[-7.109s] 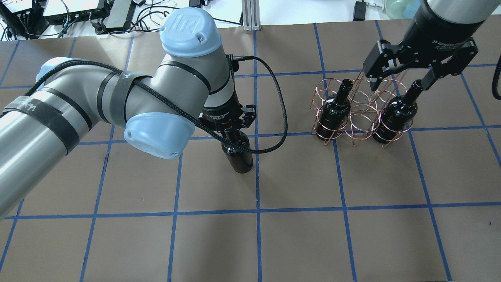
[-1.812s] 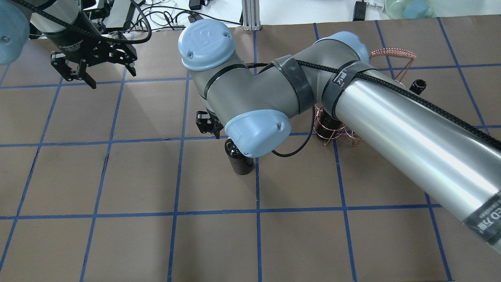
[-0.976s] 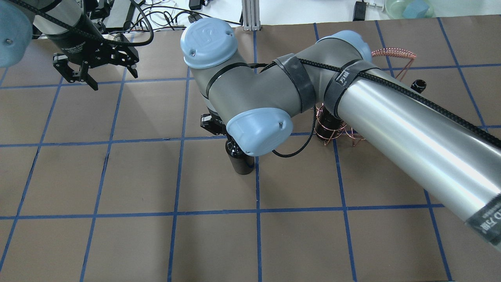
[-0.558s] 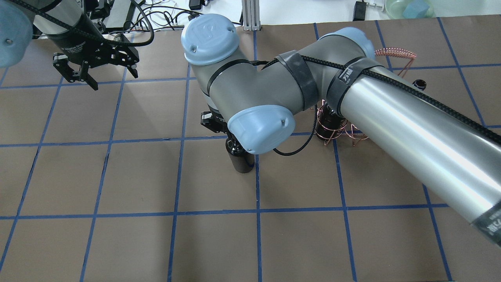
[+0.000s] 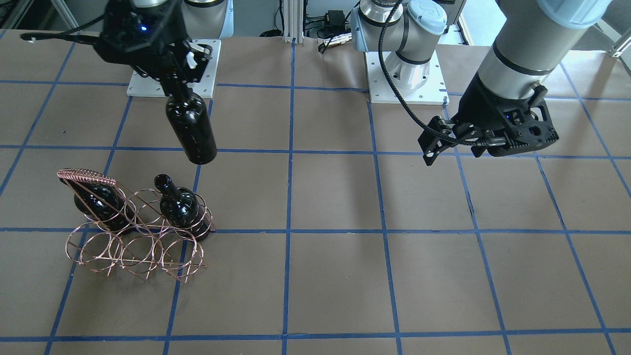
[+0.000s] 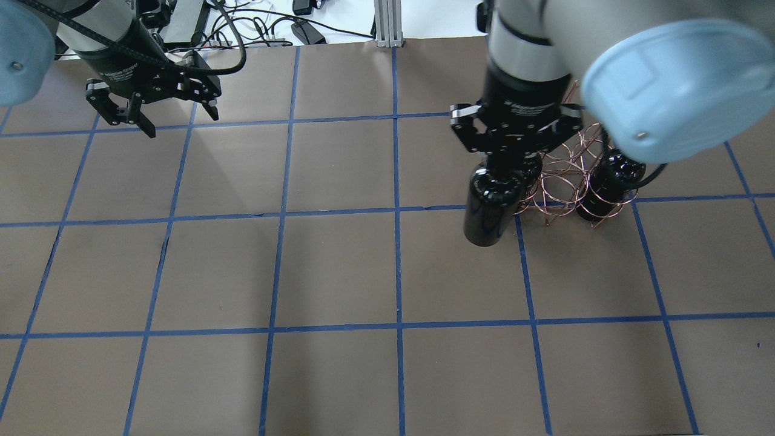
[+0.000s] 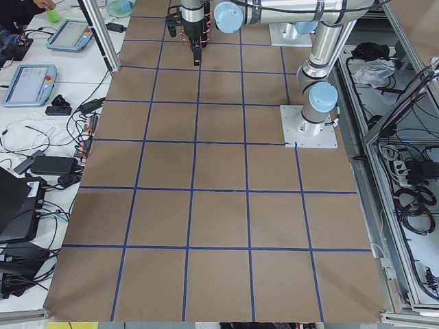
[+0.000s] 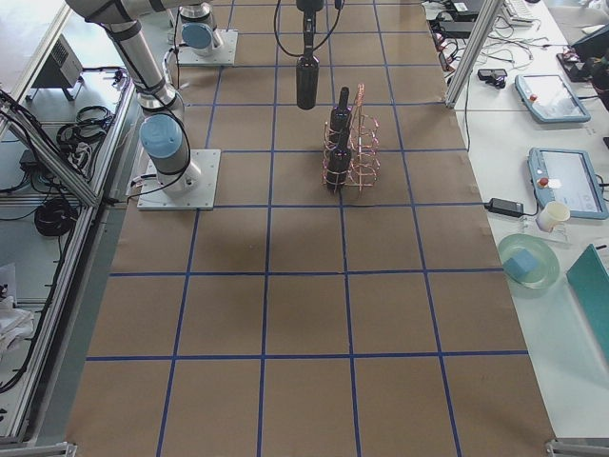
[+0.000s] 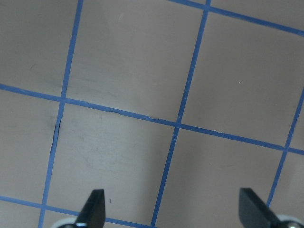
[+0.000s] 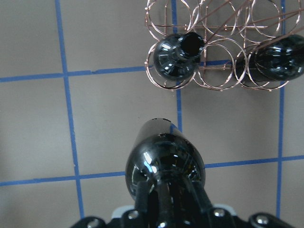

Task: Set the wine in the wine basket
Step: 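Carry the bottle with the right gripper over the wire rack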

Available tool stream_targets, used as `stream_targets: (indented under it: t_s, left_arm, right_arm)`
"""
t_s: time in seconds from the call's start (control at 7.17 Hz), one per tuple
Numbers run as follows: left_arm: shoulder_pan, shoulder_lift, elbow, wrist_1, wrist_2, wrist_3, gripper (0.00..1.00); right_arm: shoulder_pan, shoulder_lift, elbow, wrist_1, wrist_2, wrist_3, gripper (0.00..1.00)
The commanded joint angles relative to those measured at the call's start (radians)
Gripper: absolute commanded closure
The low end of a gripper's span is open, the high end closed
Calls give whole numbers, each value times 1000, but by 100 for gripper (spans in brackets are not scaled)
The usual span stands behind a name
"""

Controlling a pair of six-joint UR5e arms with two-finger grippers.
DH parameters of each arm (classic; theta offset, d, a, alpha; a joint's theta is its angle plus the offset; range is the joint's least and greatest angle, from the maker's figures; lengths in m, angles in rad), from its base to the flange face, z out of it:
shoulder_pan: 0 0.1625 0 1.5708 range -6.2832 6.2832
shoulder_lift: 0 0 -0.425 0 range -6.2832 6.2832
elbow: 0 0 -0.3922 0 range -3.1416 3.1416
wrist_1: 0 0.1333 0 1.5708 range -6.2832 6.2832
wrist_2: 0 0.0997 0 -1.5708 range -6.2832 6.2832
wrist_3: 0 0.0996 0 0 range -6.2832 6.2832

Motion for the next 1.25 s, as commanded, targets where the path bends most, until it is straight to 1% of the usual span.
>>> stream_targets:
  t_s: [0.0,0.14,0.28,0.56,0.7,0.84,1.12]
  left_arm:
    - [-74,26,-13,-25,18,-2,0]
    - [-77,36,-56,-26,49,-6,0]
    - [-79,44,-72,-18,49,-3,0]
    - [-77,47,-70,-13,55,2,0]
    - [-77,47,-67,-7,43,-2,0]
    - [-73,46,-67,25,37,0,0]
    - [-76,50,-64,26,37,-14,0]
  right_arm:
    - [-148,-43,0,50,-1,-197,100]
    - [-154,-43,0,41,2,-212,100]
    - [-159,-42,1,38,6,-247,100]
    - [-188,-37,-2,-10,16,-268,100]
    - [-190,-32,-3,-62,23,-271,100]
    - [-191,4,-10,-106,22,-275,100]
    - [-190,49,-28,-146,6,-284,100]
